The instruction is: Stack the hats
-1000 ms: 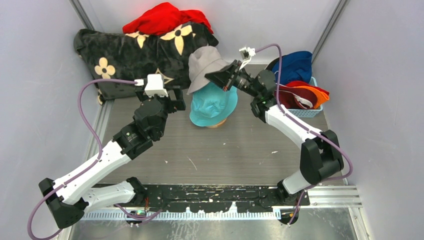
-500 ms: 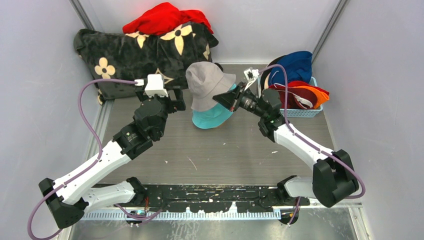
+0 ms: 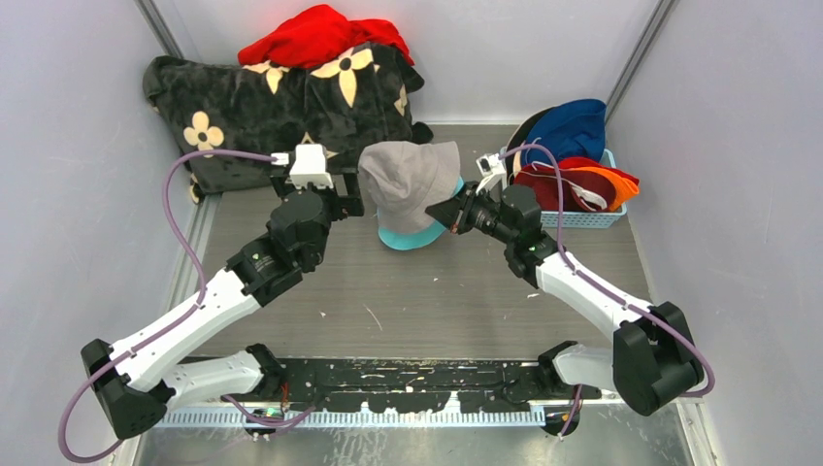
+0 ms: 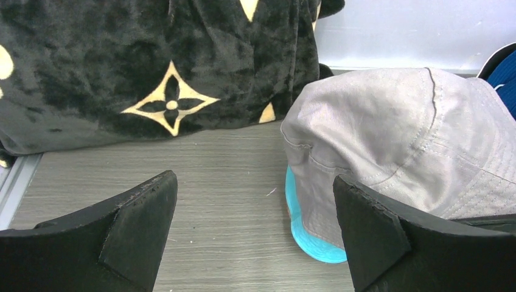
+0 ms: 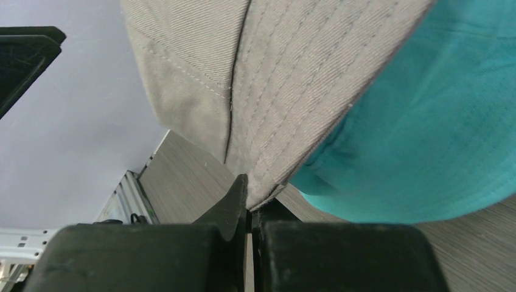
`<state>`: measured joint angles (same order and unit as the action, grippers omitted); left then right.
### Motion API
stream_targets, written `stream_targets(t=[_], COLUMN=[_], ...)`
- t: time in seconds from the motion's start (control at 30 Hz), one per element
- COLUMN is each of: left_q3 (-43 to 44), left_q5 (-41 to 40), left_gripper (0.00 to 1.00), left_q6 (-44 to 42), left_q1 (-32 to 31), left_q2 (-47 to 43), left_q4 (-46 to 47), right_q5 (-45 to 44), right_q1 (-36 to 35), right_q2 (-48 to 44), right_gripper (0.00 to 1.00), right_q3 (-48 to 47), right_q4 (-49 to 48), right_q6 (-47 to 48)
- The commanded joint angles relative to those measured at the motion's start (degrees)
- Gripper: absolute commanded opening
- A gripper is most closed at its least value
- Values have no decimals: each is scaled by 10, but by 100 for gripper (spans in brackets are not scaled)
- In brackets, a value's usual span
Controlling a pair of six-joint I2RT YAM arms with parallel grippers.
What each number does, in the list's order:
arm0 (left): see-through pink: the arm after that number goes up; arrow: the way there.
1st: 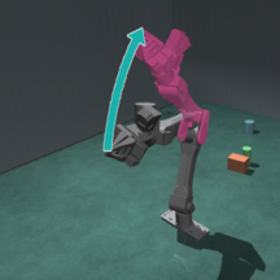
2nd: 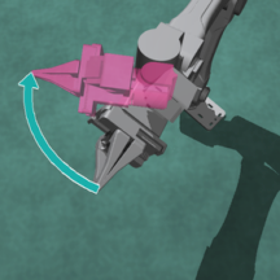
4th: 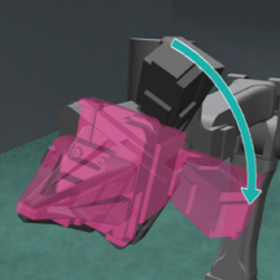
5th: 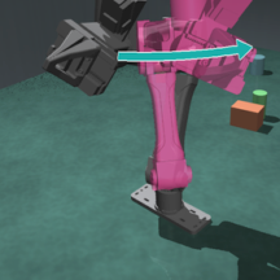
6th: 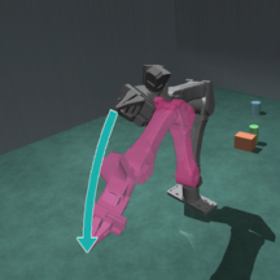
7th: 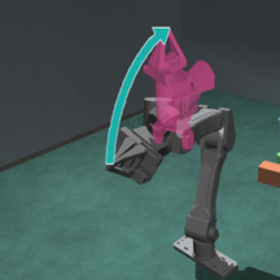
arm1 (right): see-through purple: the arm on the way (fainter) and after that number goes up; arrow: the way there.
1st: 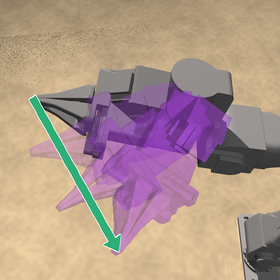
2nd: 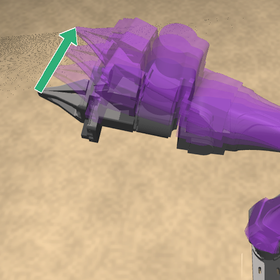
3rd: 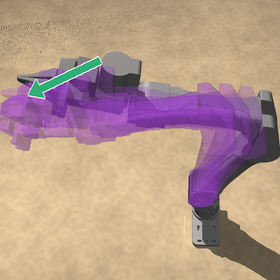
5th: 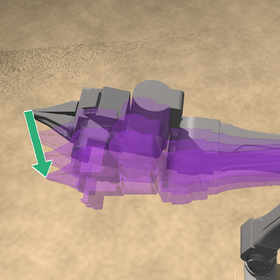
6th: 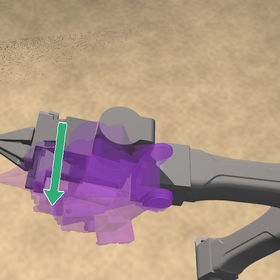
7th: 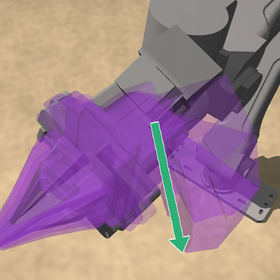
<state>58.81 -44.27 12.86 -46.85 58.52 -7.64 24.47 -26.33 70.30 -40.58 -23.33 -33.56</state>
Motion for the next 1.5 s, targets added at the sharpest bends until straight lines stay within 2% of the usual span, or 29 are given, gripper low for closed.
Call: stream_targets(t=[0.0,0.3,0.37,0.53,0.67,0.77,0.9,1.0,1.17,1.47], left_q3=[29,54,63,90,112,124,141,155,177,179], left_q5=[2,9,10,14,16,16,24,33,66,139], left_gripper=[99,99,99,99,99,99,99,100,100,100], left_q6=[-6,-17,-23,-33,-41,-46,-53,-54,-54,-27], left_q1=[2,3,2,2,2,3,6,11,32,88], left_q2=[9,41,51,79,98,111,129,138,168,165], left_q4=[10,10,12,15,17,22,23,17,13,11], right_q5=[-58,-107,-123,-143,-169,-156,-110,-39,82,164], right_q1=[-1,16,24,52,78,113,143,163,197,204], right_q2=[-25,-31,-31,-19,-28,-33,-44,-20,45,160], right_gripper=[1,1,3,39,60,61,61,63,63,64], right_q3=[-19,-64,-76,-122,-132,-132,-124,-131,-118,-163], right_q4=[41,122,145,216,252,261,226,192,48,-91], right_q6=[22,11,9,10,10,15,15,6,-57,-135])
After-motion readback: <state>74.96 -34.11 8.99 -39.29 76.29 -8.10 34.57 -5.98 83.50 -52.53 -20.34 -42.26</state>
